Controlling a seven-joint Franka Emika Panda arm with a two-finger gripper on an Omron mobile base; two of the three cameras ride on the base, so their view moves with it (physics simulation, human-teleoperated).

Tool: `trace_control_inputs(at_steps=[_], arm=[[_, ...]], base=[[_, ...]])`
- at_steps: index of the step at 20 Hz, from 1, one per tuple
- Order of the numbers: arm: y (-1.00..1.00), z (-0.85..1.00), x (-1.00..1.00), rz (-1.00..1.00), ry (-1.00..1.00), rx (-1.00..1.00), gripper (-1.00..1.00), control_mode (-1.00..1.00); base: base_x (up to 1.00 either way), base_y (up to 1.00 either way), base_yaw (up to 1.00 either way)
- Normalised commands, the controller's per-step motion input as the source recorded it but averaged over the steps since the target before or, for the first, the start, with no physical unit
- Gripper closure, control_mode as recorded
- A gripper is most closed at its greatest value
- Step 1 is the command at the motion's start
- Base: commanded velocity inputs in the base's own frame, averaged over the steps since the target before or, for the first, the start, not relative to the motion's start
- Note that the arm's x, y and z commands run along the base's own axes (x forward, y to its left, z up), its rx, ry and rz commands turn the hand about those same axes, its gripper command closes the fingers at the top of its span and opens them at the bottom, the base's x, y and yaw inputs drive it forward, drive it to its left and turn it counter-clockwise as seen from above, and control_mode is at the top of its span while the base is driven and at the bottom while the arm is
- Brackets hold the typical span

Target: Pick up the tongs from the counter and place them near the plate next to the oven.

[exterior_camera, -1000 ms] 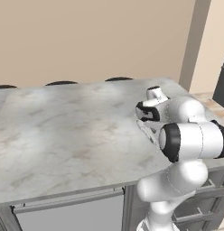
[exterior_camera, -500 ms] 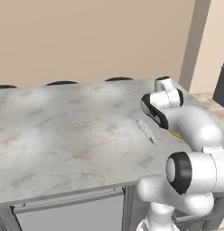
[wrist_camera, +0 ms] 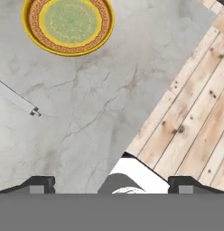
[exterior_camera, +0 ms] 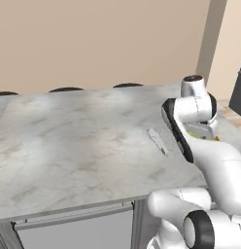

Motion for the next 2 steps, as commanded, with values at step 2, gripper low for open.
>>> trace_control_inputs(at_steps=[2], arm=[[0.1, 0.51, -0.67, 0.13, -0.2, 0.0, -1.0, -1.0]], base=[[0.0, 0.0, 0.0]])
